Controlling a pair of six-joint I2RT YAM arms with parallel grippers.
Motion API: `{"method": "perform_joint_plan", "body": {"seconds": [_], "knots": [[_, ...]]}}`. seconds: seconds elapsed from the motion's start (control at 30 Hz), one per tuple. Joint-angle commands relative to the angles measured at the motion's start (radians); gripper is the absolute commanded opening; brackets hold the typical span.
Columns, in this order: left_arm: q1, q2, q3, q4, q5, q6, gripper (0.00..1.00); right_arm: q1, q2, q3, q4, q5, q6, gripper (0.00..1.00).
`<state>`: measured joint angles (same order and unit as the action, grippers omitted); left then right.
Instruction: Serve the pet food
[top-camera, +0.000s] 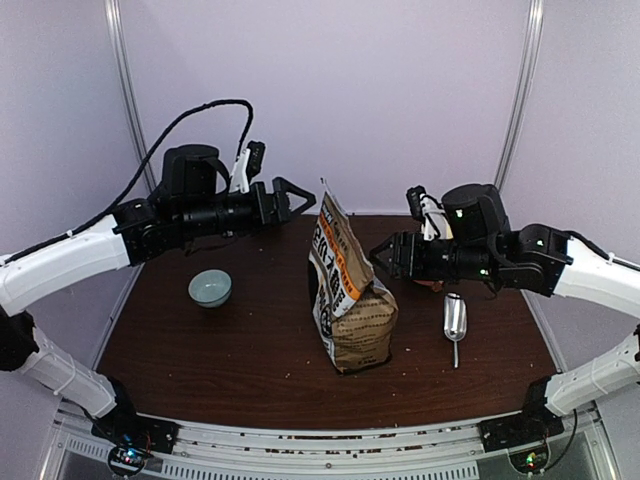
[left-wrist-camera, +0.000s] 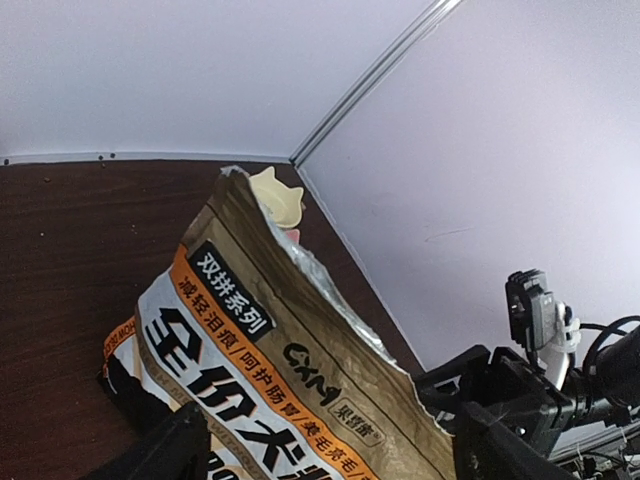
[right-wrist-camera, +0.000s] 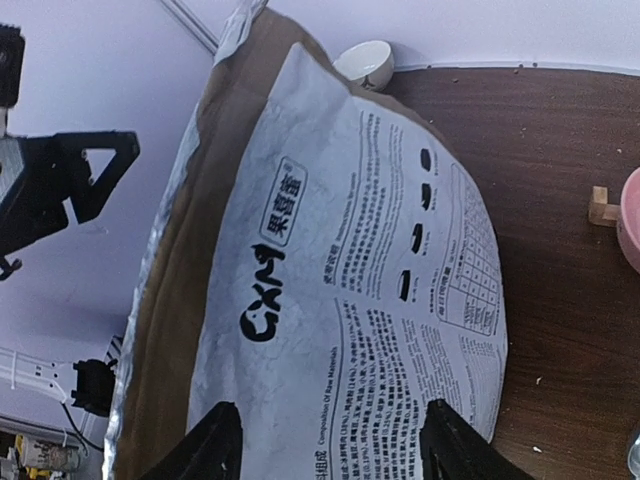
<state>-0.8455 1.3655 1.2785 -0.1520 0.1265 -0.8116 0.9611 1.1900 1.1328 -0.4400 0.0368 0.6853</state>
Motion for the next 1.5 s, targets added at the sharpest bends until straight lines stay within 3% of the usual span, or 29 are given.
{"method": "perform_joint_plan", "body": {"seconds": [0.0, 0.13, 0.37, 0.93, 1.47], "knots": [[-0.005, 0.063, 0.076, 0.049, 0.037, -0.012, 0.85, 0.038, 0.015, -0.012, 0.096, -0.040, 0.025, 0.59], [-0.007, 0.137, 0.133, 0.044, 0.071, -0.008, 0.66, 0.065, 0.049, -0.008, 0.111, -0.043, 0.028, 0.57], [-0.005, 0.187, 0.178, 0.014, 0.092, -0.015, 0.52, 0.110, 0.092, -0.004, 0.120, -0.039, 0.038, 0.55], [-0.004, 0.113, 0.070, 0.005, 0.058, -0.048, 0.52, 0.125, 0.110, 0.016, 0.100, 0.005, 0.035, 0.55], [-0.005, 0.132, 0.058, -0.004, 0.080, -0.067, 0.41, 0.130, 0.123, 0.029, 0.090, 0.008, 0.026, 0.55]]}}
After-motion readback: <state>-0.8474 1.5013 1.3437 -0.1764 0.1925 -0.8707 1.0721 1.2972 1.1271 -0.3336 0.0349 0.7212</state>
